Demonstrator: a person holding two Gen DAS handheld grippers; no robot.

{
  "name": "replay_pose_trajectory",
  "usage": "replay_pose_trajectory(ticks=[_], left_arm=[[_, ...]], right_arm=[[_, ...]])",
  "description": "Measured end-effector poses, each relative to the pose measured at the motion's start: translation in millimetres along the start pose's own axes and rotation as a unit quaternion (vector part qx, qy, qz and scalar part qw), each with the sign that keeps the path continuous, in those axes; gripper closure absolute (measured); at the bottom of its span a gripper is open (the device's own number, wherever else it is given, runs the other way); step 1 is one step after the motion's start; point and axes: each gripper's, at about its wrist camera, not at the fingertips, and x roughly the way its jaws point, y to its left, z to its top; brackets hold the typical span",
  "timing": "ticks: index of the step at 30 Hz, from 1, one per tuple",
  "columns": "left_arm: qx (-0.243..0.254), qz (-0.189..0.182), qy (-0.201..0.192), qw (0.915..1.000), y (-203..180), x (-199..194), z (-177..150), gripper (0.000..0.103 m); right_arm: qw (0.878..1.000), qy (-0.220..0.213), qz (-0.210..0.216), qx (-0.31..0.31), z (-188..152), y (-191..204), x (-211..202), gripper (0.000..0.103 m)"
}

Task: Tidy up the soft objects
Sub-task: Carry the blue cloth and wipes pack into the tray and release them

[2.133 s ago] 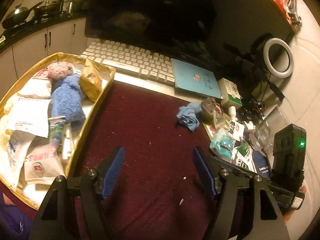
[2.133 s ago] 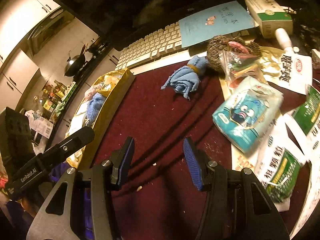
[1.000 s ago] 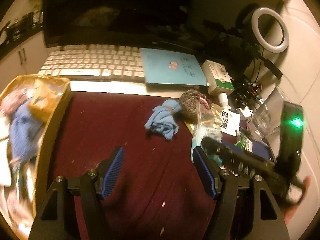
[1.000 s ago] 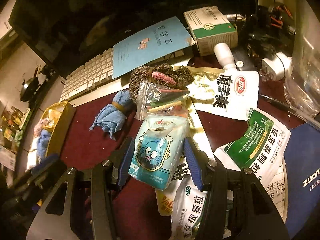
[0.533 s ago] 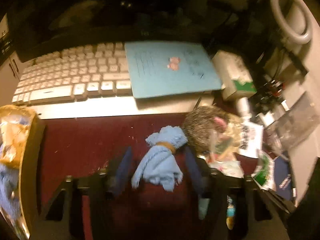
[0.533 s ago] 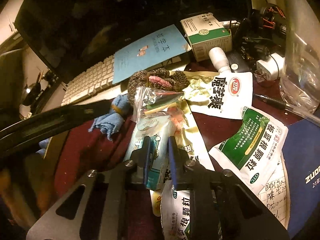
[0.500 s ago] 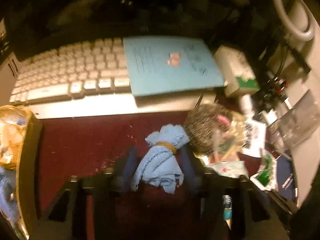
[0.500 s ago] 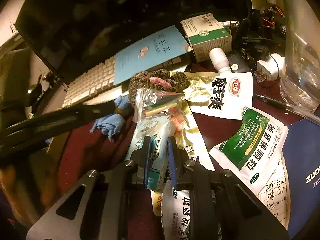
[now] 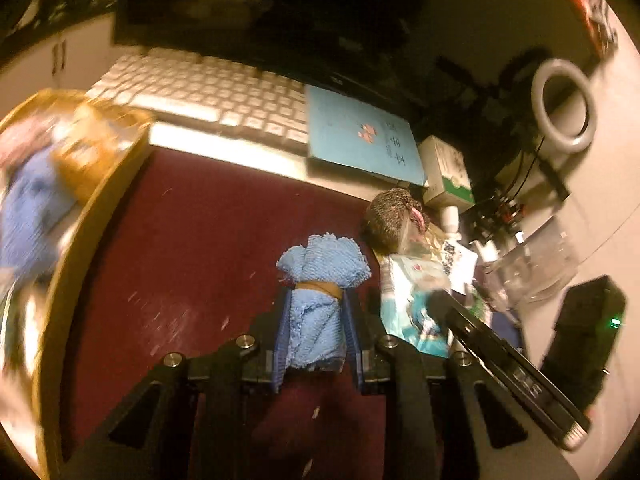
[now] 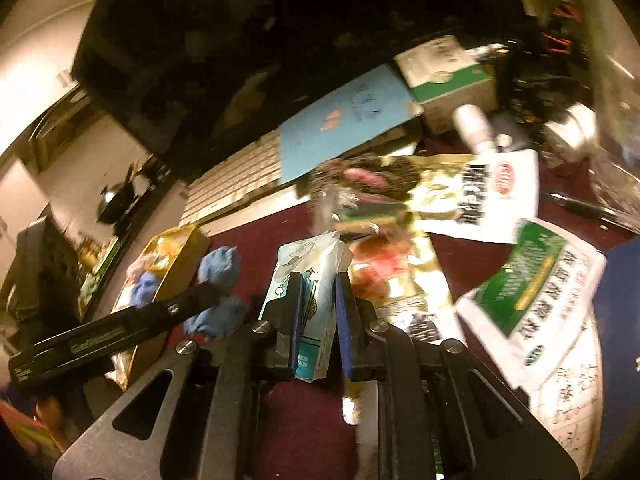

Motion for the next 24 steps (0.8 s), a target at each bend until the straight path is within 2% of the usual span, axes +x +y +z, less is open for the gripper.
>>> replay_pose_trajectory(ticks=[5, 9, 12, 19, 24], left_arm=[[-0.023, -0.008, -0.032, 0.9992, 16.5, -37.3, -6.7, 0.079], [-0.033, 0.002, -0.06, 0.9976, 35.6, -69.0, -7.0, 0.079], [-0.053, 0.003, -0.083, 0.9951, 54.0, -89.0, -3.6, 0.079], [-0.088, 0.023, -0.119, 0.9887, 96.4, -124.9, 10.9, 0.079], [-0.104, 0.035, -0.135, 0.9847, 126.1, -139.8, 30.9, 0.079]], right_arm=[[1.0, -0.003, 0.008, -0.029, -3.1, 14.1, -1.5, 0.088], [0.999, 0.0, 0.014, -0.041, -3.2, 28.7, -5.1, 0.088], [0.998, 0.013, 0.048, -0.044, 2.2, 47.5, -1.5, 0.088], [0.99, 0.054, 0.097, -0.086, 12.9, 124.6, 29.3, 0.088], [0.984, 0.074, 0.085, -0.138, 21.1, 183.1, 73.0, 0.088]])
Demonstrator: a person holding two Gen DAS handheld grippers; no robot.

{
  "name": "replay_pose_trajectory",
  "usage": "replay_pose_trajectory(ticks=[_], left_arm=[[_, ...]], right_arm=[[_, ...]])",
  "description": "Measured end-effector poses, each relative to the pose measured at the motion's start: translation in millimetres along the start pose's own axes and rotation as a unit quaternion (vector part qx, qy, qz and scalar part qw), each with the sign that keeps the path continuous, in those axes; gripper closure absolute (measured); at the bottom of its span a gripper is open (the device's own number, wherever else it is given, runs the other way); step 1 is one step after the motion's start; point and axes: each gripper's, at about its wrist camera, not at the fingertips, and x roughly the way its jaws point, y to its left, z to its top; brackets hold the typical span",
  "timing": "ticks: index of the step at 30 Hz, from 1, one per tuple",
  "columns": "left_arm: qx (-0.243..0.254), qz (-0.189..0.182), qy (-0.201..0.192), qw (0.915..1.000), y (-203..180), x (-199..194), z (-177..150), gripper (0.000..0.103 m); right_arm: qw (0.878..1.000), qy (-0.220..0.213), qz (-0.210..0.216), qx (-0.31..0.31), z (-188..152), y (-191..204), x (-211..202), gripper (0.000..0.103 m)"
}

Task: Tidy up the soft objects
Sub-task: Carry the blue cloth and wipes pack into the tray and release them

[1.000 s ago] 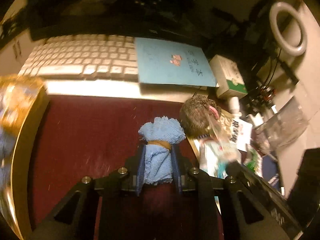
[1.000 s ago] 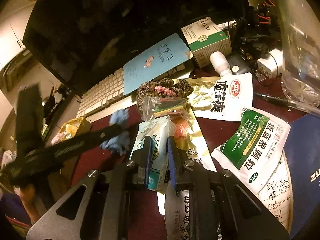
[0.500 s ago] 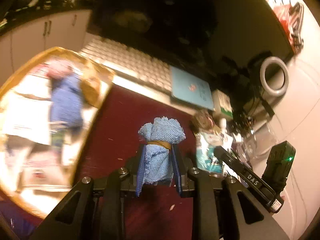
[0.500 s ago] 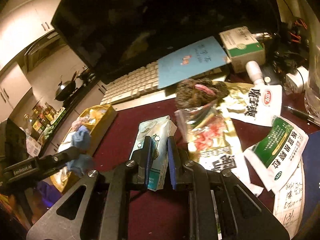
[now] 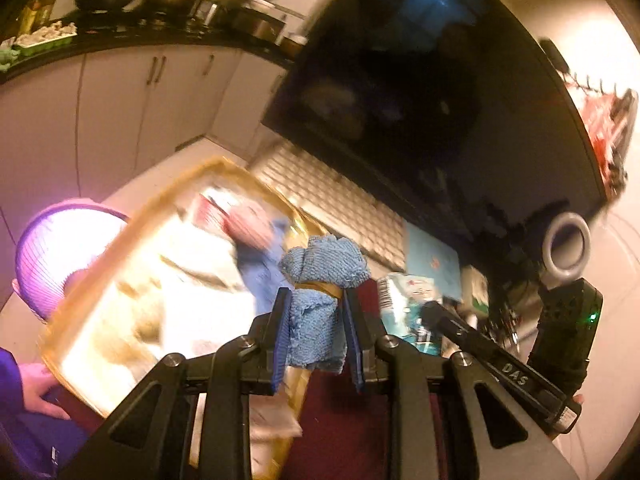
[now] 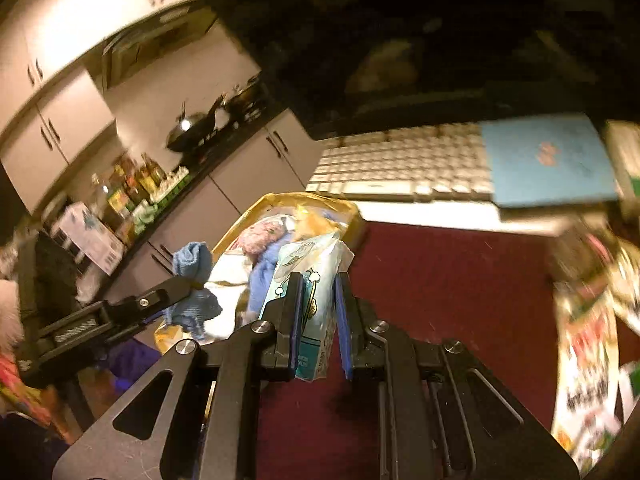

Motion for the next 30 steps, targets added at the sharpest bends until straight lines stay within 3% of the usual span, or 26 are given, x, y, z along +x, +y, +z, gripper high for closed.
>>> replay_pose_trajectory(ticks=[5, 8, 15, 20, 24, 28, 30], left_arm=[[0.007, 0.049, -0.007, 0.9987, 20.7, 9.6, 31.1, 0.079], [-0.005, 0.049, 0.004, 0.9988, 40.5, 18.6, 45.8, 0.079], [0.001, 0.093, 0.044, 0.9947, 68.9, 55.1, 78.2, 0.078], [0.011, 0.091, 0.066, 0.9936, 72.4, 80.3, 90.4, 0.078], [0.015, 0.099, 0.084, 0.9915, 74.7, 99.6, 94.0, 0.078], [0.012, 0.097, 0.089, 0.9912, 77.7, 102.8, 92.5, 0.066], [0.006, 0.08, 0.077, 0.9937, 77.0, 95.2, 92.4, 0.061]], right_arm=[[1.0, 0.021, -0.011, -0.011, 29.8, 23.8, 46.9, 0.088], [0.999, 0.023, -0.028, -0.019, 47.5, 34.0, 69.2, 0.088], [0.996, 0.053, -0.067, -0.031, 73.2, 39.7, 126.6, 0.088], [0.992, 0.062, -0.101, -0.045, 80.7, 43.8, 150.5, 0.088], [0.992, 0.069, -0.099, -0.043, 82.0, 42.2, 159.4, 0.088], [0.994, 0.071, -0.07, -0.036, 81.6, 40.0, 160.7, 0.086], [0.996, 0.061, -0.057, -0.039, 81.6, 41.3, 155.9, 0.077]])
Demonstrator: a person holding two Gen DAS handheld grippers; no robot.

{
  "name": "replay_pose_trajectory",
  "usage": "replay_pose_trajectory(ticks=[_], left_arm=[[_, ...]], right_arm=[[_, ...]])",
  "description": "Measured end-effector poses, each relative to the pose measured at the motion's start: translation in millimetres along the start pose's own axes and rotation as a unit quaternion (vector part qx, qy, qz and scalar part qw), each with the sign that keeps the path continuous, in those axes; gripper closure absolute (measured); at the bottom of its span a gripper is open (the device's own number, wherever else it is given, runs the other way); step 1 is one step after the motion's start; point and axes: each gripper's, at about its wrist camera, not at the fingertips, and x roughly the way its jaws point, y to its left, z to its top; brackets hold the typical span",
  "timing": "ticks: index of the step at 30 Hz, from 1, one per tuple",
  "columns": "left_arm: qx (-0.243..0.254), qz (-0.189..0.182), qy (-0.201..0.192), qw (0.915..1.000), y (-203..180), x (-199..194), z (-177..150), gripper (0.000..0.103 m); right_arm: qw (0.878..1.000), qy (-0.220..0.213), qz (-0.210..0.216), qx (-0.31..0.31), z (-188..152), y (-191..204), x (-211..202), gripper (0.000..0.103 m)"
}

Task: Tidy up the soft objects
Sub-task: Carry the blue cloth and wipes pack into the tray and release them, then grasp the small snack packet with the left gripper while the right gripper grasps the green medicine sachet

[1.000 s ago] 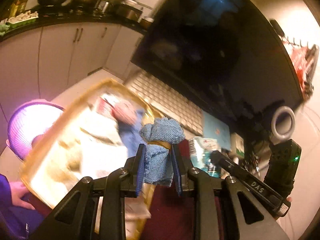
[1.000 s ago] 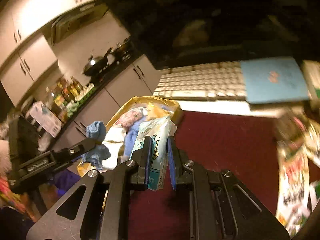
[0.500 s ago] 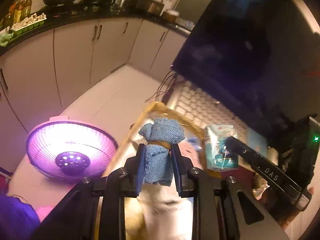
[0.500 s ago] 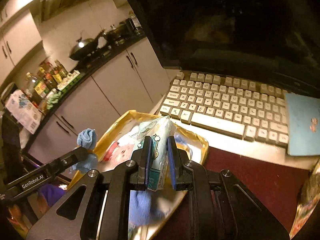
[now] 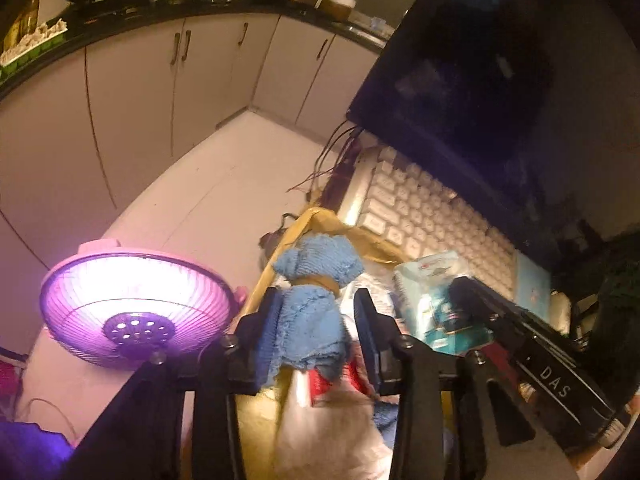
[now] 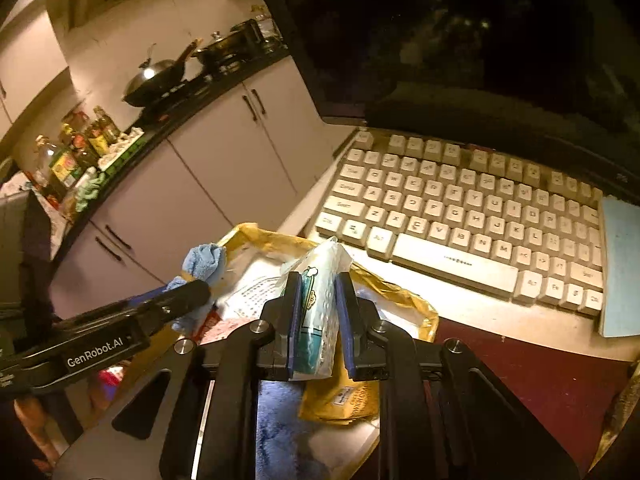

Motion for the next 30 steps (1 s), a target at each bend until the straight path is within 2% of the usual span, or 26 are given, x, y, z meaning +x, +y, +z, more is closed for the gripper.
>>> replay_pose_trajectory(ticks=[1, 2, 3, 7, 11, 17, 21, 26, 30], left_arm=[[-0.005, -0.005, -0.013, 0.9999, 0.0, -6.8, -1.5, 0.051], [-0.013, -0.003, -0.025, 0.9996, 0.1, -13.0, -2.2, 0.046], [-0.017, -0.002, -0.034, 0.9993, -0.6, -16.5, -2.6, 0.046], [-0.01, -0.018, -0.061, 0.9979, -15.8, -40.2, -14.3, 0.045], [0.01, -0.019, -0.092, 0.9955, -40.3, -67.6, -43.4, 0.045], [0.019, -0.065, -0.096, 0.9931, -78.1, -84.5, -105.0, 0.043], [0.037, -0.101, -0.049, 0.9929, -109.5, -67.8, -137.8, 0.041], [0.097, -0.101, 0.004, 0.9901, -158.4, -37.6, -168.9, 0.041], [0.124, -0.105, 0.032, 0.9862, -184.9, -22.1, -187.2, 0.041]], right_arm=[[1.0, -0.008, 0.008, -0.005, -0.1, 1.2, -4.1, 0.062], [1.0, -0.015, 0.008, -0.009, -0.8, 2.5, -8.3, 0.053], [1.0, -0.028, 0.004, -0.011, -2.2, 3.3, -16.1, 0.043], [0.999, -0.048, 0.023, -0.006, -6.7, 2.4, -49.3, 0.043], [0.997, -0.068, 0.044, 0.003, -30.6, -7.0, -97.5, 0.043], [0.994, -0.069, 0.083, 0.01, -108.2, -37.5, -160.6, 0.043], [0.993, -0.06, 0.076, 0.066, -159.3, -83.9, -178.2, 0.043], [0.988, -0.06, 0.056, 0.133, -209.1, -134.8, -199.0, 0.043], [0.986, -0.073, 0.038, 0.146, -227.7, -157.9, -222.8, 0.043]])
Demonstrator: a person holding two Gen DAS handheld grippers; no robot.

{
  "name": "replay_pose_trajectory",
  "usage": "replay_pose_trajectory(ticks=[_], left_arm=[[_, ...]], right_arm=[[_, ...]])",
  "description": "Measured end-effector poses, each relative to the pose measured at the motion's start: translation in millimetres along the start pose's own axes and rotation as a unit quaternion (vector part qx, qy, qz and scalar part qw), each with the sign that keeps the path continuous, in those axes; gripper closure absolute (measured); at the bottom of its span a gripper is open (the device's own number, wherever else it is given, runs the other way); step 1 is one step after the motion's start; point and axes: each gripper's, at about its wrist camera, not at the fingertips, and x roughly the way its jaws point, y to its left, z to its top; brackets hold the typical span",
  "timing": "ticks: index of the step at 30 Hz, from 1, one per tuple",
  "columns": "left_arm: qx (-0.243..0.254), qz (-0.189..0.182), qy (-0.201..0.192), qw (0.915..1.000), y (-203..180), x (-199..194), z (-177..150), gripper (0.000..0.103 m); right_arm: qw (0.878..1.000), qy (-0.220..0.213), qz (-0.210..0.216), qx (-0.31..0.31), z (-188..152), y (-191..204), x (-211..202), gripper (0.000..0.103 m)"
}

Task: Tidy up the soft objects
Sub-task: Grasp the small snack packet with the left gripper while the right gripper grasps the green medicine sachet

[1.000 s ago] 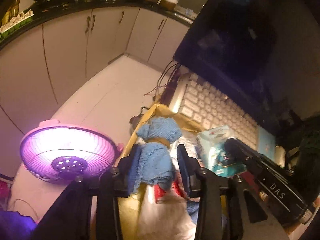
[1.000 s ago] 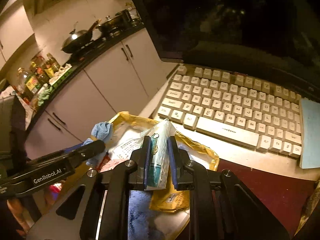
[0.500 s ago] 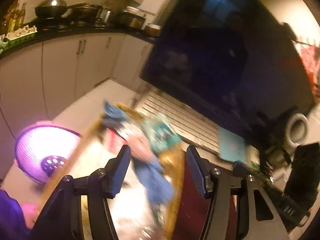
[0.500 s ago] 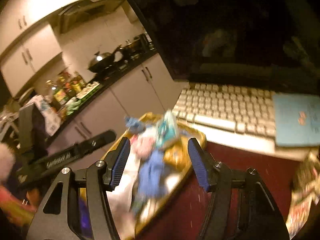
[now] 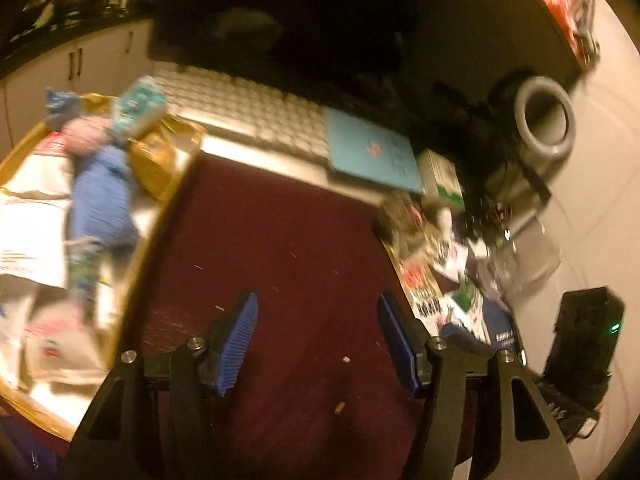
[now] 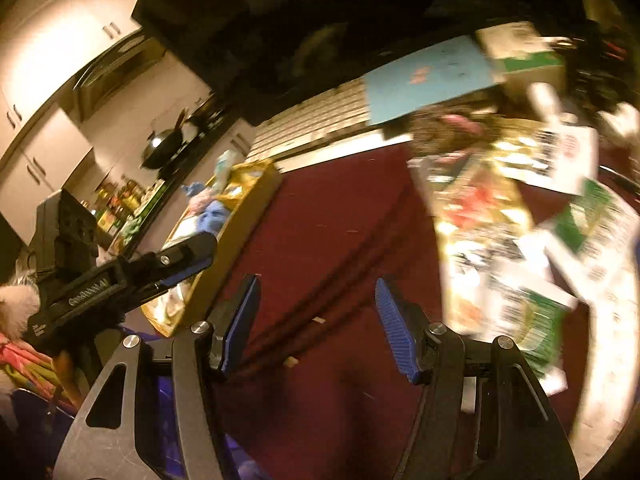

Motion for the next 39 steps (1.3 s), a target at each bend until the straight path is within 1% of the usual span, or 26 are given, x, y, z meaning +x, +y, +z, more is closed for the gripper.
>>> replay_pose_trajectory(ticks=[4, 7, 11, 14, 17, 20, 23, 25, 27, 31, 33, 35, 36, 37, 39], left_arm=[[0.015, -0.006, 0.016, 0.9997, -20.2, 12.4, -7.1, 0.041], [0.024, -0.008, 0.026, 0.9993, -30.6, 17.9, -13.8, 0.041], [0.038, -0.007, 0.036, 0.9986, -41.1, 24.1, -20.7, 0.041], [0.041, -0.007, 0.043, 0.9982, -43.7, 26.7, -23.7, 0.041], [0.042, -0.008, 0.044, 0.9981, -44.4, 27.0, -25.2, 0.041], [0.041, -0.008, 0.045, 0.9981, -43.8, 26.4, -25.9, 0.041], [0.039, -0.008, 0.045, 0.9982, -42.5, 25.9, -26.0, 0.041], [0.037, -0.008, 0.046, 0.9982, -41.3, 26.0, -25.6, 0.041], [0.036, -0.01, 0.045, 0.9983, -41.3, 26.2, -24.8, 0.041], [0.032, -0.016, 0.048, 0.9982, -43.7, 31.1, -20.0, 0.041], [0.036, -0.017, 0.053, 0.9978, -47.9, 37.1, -15.0, 0.041], [0.045, -0.016, 0.057, 0.9972, -54.5, 44.3, -7.9, 0.041], [0.053, -0.015, 0.059, 0.9967, -58.6, 49.0, -3.0, 0.041], [0.064, -0.012, 0.062, 0.9959, -63.1, 54.1, 2.7, 0.041], [0.094, 0.003, 0.06, 0.9937, -77.5, 68.3, 17.3, 0.041]], right_arm=[[0.999, -0.015, -0.033, -0.004, 4.1, -15.8, -19.0, 0.043], [0.999, -0.021, -0.029, 0.005, 4.7, -30.0, -29.7, 0.043], [0.997, -0.026, -0.073, 0.003, 6.0, -42.6, -36.7, 0.043], [0.995, -0.02, -0.096, 0.002, 7.5, -47.5, -36.1, 0.043], [0.995, -0.008, -0.104, -0.003, 11.0, -50.4, -31.1, 0.043], [0.992, 0.009, -0.125, 0.005, 11.7, -53.0, -25.5, 0.043], [0.988, 0.002, -0.153, 0.019, 5.5, -51.8, -29.4, 0.043], [0.988, -0.004, -0.15, 0.025, -0.1, -48.6, -35.3, 0.043], [0.989, 0.001, -0.142, 0.031, -5.8, -44.8, -37.0, 0.043], [0.986, 0.024, -0.165, 0.029, -15.2, -41.9, -18.9, 0.043], [0.985, 0.018, -0.171, 0.032, -16.9, -41.4, -15.8, 0.043], [0.984, 0.015, -0.176, 0.031, -16.3, -41.5, -13.1, 0.049], [0.983, 0.011, -0.181, 0.034, -16.5, -42.4, -13.2, 0.056], [0.983, 0.009, -0.181, 0.036, -16.3, -43.6, -13.7, 0.06], [0.983, 0.005, -0.178, 0.036, -17.2, -44.3, -15.7, 0.064]])
